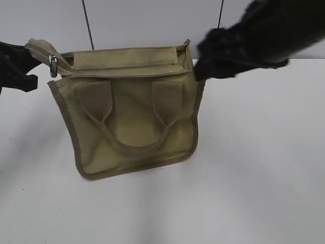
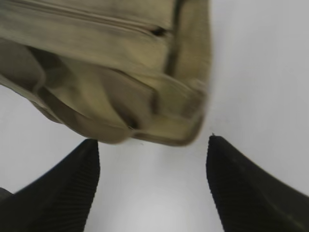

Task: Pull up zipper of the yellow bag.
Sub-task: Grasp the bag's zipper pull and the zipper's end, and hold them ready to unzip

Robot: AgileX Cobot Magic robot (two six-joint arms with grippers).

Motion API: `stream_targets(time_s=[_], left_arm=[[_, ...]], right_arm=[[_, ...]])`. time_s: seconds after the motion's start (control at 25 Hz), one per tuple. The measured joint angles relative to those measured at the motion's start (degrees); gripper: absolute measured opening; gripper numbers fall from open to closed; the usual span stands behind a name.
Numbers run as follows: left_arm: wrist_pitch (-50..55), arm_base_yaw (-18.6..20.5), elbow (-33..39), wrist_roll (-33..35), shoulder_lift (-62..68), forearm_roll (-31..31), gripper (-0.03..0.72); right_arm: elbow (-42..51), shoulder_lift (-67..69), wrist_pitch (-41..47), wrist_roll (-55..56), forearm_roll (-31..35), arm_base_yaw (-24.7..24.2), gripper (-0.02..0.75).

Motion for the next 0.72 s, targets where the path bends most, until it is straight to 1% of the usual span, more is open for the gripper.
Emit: stream_targets(time_s=[0.08, 0.16, 0.32, 0.4, 0.52, 0.72], left_arm=[[-0.2, 0.0, -0.4, -0.1, 0.0, 0.0, 0.005], [-0.2, 0.0, -1.2, -0.1, 0.0, 0.0, 0.005], [-0.4, 0.0, -1.8, -0.7, -0.1, 0.4, 0.005], [-0.4, 0.0, -1.8, -1.4, -0.4, 1.8, 0.005], [-0.4, 0.0, -1.8, -1.9, -1.3, 3.0, 0.005], [0.6, 0.0, -1.8, -2.1, -2.1, 3.2, 0.005]], right_arm=[[-5.8, 5.6, -0.1, 4.2, -1.1, 4.3, 0.525], [-12.1, 10.5, -0.2, 6.4, -1.5, 7.2, 0.507], [-24.3, 19.5, -0.5, 8.0, 0.3, 11.3, 0.417], [-29.4, 23.2, -0.5, 8.2, 2.7, 12.6, 0.387], [-34.0, 27.2, -0.5, 8.2, 5.3, 13.7, 0.375], [-36.4, 31.1, -1.1, 7.8, 12.0, 13.8, 0.374]])
